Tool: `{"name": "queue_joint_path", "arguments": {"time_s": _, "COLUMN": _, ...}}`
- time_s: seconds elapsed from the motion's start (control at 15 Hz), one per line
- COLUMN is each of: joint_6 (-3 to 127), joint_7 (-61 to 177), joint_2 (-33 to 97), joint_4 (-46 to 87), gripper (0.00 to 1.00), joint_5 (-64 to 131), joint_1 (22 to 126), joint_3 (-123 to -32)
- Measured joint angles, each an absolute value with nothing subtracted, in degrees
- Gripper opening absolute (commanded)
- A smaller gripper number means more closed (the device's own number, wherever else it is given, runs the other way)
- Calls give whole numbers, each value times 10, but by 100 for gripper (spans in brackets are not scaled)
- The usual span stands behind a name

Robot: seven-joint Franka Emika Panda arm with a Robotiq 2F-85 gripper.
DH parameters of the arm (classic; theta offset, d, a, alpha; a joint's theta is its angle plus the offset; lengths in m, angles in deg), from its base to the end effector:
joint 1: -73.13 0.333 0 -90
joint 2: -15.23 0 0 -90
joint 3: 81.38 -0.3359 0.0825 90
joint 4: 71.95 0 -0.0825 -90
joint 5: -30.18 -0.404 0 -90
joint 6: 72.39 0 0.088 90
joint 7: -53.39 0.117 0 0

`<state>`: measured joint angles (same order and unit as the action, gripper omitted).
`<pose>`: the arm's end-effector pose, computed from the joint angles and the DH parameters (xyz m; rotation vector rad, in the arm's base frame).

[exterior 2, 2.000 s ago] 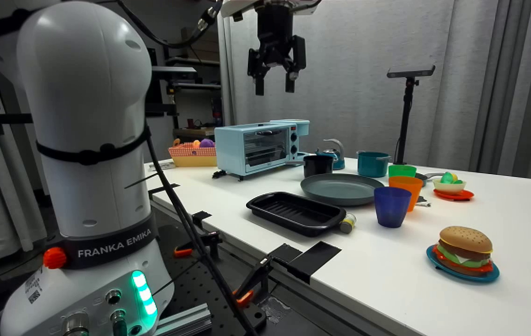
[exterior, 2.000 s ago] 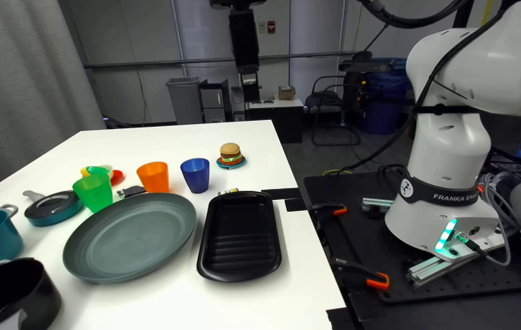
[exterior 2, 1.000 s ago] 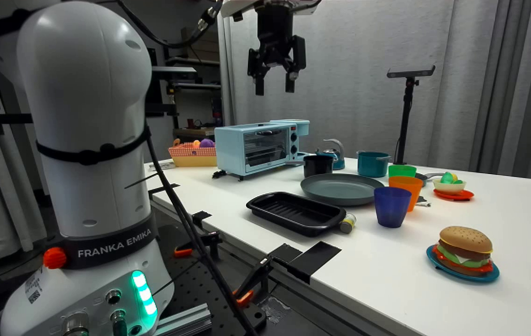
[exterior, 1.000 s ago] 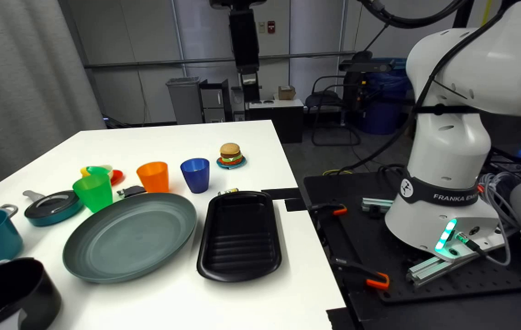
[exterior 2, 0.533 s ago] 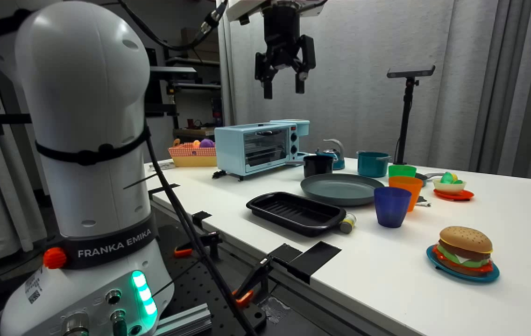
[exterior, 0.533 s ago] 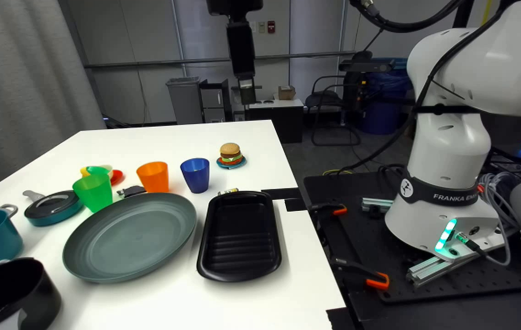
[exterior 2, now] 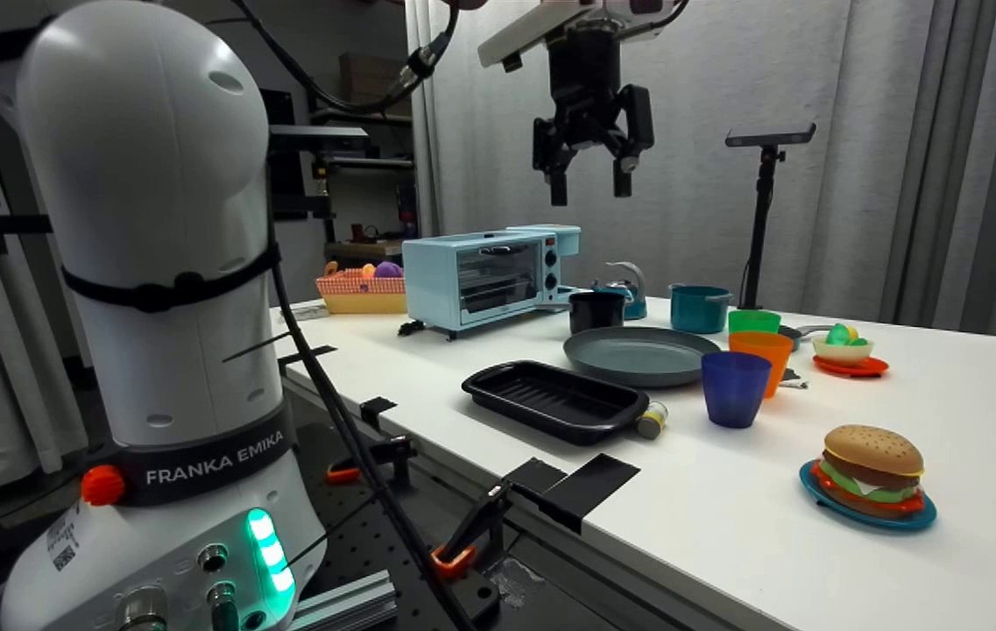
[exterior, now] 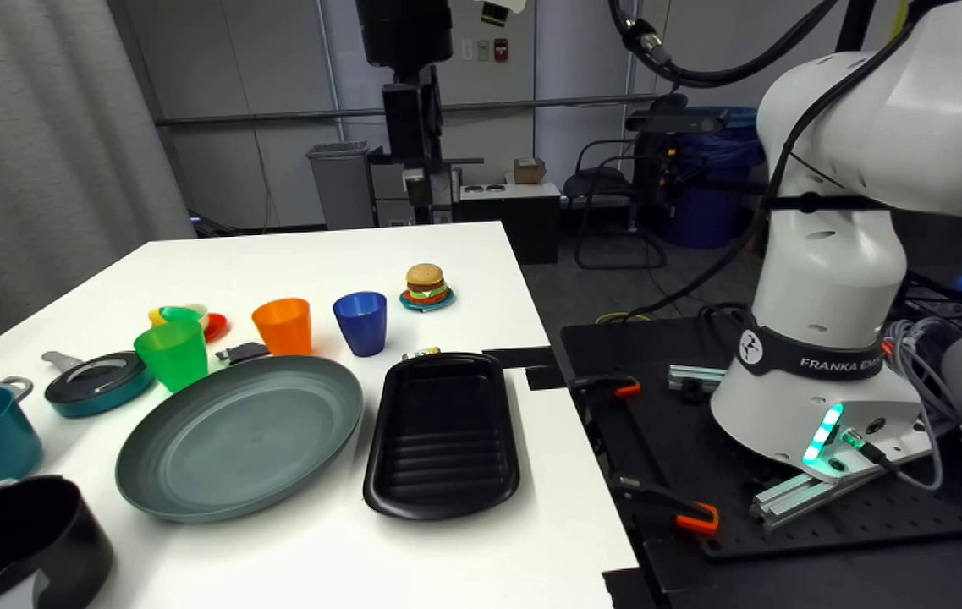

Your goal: Pour the potato fries in the blue cup on the plate

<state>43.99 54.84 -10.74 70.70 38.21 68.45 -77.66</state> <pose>0.4071 -0.0699 0.4459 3.0411 -0.1562 -0.0163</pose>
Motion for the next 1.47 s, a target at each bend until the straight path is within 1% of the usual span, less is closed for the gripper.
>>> {"name": "queue_joint_path", "arguments": {"time_s": 0.33, "joint_6": 493, "joint_7": 548, "joint_2": -58, "joint_4": 691, "gripper": 100, "joint_5": 382, "joint_1": 670, "joint_3": -753}}
{"name": "queue_joint_path", "arguments": {"time_s": 1.13, "joint_6": 552, "joint_7": 547, "joint_2": 82, "joint_4": 597, "gripper": 100, "joint_5": 376, "joint_1": 643, "joint_3": -714}}
{"name": "queue_joint_path", "arguments": {"time_s": 1.47, "joint_6": 559, "joint_7": 547, "joint_2": 101, "joint_4": 582, "gripper": 100, "joint_5": 376, "joint_1": 641, "joint_3": -711}}
